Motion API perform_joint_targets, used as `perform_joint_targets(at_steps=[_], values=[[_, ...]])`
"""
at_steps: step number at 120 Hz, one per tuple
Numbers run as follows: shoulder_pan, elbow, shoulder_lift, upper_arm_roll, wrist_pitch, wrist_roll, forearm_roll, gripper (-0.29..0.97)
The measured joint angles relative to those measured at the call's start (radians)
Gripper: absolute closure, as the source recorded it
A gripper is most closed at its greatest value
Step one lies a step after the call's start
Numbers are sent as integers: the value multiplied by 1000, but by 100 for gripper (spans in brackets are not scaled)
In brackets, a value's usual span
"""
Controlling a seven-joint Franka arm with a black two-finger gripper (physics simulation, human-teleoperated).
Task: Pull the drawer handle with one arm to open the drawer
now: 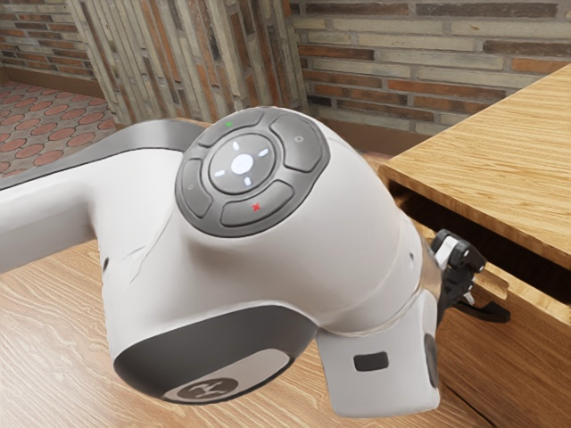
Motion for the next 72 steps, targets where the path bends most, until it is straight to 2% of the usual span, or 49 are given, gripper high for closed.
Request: perform_joint_targets(at_steps=[42,72], values=[[-11,-77,-82,34,3,1,-9,1],[-16,-86,-83,35,3,3,-14,0]])
